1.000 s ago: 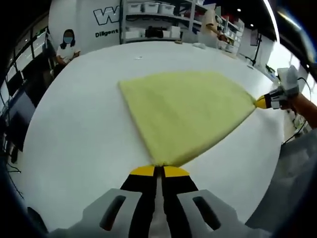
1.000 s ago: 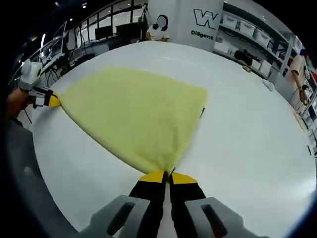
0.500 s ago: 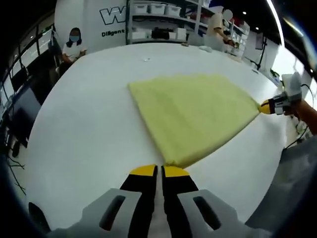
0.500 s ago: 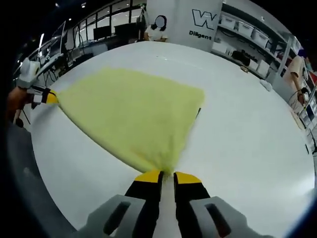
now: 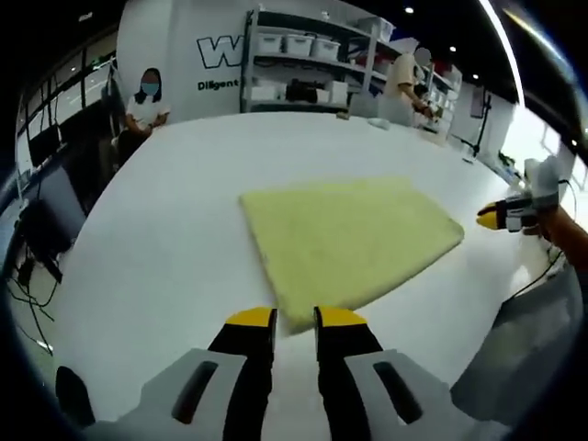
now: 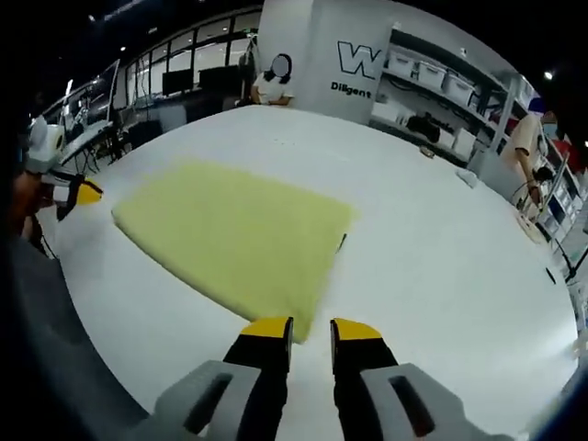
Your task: Fold the garment on the visible template until the final outline fits inside the template.
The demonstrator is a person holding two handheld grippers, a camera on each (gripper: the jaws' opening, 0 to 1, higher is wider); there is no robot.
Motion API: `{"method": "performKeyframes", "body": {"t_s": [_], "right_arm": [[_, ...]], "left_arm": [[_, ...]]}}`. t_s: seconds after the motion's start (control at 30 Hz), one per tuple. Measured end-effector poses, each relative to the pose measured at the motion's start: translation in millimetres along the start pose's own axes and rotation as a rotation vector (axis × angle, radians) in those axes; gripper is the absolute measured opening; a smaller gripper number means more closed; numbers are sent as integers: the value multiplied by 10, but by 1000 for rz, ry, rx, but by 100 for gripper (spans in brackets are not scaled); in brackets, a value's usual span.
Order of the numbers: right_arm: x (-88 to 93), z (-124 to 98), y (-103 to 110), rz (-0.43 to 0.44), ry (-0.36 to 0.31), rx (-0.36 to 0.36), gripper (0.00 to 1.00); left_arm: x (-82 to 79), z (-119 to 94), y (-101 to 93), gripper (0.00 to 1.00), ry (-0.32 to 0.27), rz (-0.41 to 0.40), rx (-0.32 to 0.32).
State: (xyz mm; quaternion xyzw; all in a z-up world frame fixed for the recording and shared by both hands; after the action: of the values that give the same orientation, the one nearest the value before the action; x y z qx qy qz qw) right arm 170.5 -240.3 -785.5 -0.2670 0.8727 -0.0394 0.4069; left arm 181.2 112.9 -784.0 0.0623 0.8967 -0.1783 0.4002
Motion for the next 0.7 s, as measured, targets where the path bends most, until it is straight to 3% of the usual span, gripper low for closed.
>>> {"method": "performKeyframes", "body": {"t_s": [0.1, 0.4, 0.5, 0.57, 0.7], "right_arm": [[-202, -143, 238, -16, -69, -26, 16], [-358, -347, 761, -5, -139, -89, 38], [-371, -366, 835, -2, -145, -91, 48], [-367, -363, 838, 30, -147, -73, 59], [-382, -368, 840, 67, -161, -50, 79]], "left_arm": [[-40, -101, -247, 21, -48, -1, 52], [76, -276, -751, 41, -88, -10, 148], [72, -297, -818, 47, -110, -17, 156], [57, -291, -851, 58, -148, -19, 152], [108, -259, -862, 71, -148, -29, 138]]}}
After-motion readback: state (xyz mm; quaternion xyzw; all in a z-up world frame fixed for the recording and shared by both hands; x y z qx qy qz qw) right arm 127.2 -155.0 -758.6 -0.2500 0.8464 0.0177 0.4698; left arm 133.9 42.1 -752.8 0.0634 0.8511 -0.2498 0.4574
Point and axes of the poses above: the point that each gripper's makers call its tool centre point, and the gripper's own axes: z roughly forward along the fingers, y roughly to its left, x roughly out of its underside, the point moved 2 cm from there along -z, roughly backward along the fingers, and after that the axes turned 12 degrees about -z, right-handed, at the moved point
